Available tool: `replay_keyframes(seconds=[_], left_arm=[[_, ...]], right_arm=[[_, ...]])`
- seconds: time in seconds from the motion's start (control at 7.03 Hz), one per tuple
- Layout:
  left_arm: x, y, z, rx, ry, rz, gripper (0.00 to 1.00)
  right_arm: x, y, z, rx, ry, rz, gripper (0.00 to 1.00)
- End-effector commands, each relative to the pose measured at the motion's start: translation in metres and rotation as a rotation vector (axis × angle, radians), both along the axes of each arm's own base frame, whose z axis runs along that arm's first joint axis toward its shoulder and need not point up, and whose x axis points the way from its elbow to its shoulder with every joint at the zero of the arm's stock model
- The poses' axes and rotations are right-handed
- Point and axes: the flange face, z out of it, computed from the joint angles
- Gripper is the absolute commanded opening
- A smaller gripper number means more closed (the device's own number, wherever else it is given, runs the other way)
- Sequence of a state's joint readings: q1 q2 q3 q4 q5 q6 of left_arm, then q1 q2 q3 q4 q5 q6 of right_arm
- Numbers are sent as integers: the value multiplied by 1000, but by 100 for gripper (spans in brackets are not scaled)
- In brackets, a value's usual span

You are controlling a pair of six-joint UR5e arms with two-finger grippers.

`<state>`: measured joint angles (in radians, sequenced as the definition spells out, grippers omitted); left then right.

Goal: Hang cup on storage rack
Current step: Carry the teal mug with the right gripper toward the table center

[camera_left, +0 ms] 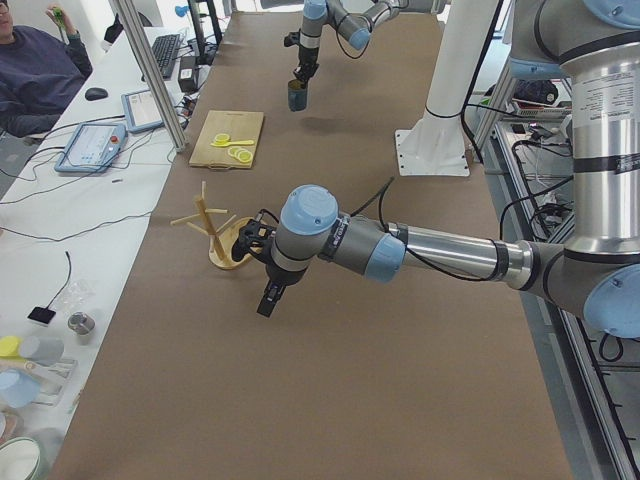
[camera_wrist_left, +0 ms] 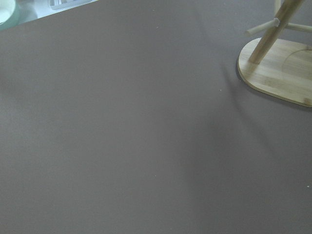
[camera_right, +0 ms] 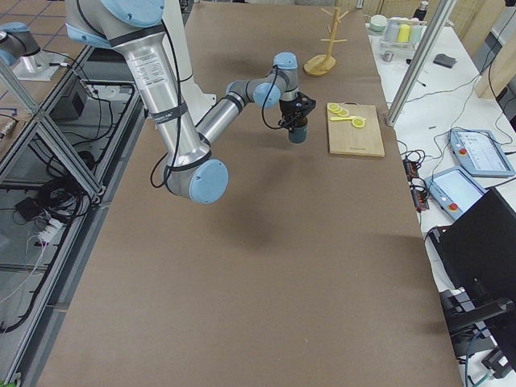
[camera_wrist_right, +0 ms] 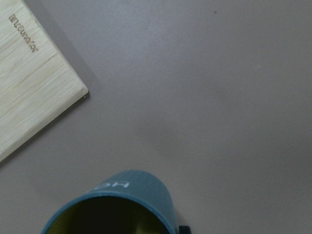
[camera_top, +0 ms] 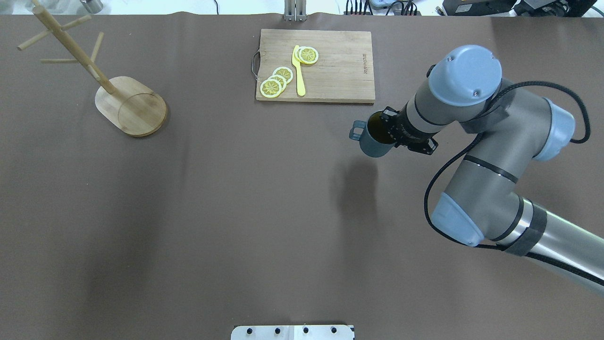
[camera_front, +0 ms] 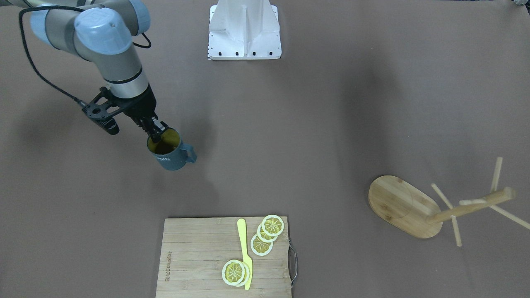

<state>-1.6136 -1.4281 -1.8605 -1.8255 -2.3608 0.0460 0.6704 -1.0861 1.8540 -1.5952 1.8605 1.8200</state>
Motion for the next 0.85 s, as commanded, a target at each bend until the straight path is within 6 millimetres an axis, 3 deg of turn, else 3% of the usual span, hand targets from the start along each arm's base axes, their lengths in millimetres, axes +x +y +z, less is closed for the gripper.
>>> replay_keyframes(seconds=[0.0,0.28,0.43,0.57,0.71], left_arm=[[0,0,1,-1,0,0,99],[1,0,1,-3,0,1,99],[1,0,1,-4,1,0,99],[0,0,2,-6,0,-2,99],[0,-1,0,-9,3,-9,99]], right_arm=[[-51,36,-32,-101,-16,91,0],[-88,54,-68,-210,-2,194,0],[-124,46,-90,-224,20,215,0],[-147,40,-109,-224,22,209,0],[-156,39,-119,-223,20,202,0]])
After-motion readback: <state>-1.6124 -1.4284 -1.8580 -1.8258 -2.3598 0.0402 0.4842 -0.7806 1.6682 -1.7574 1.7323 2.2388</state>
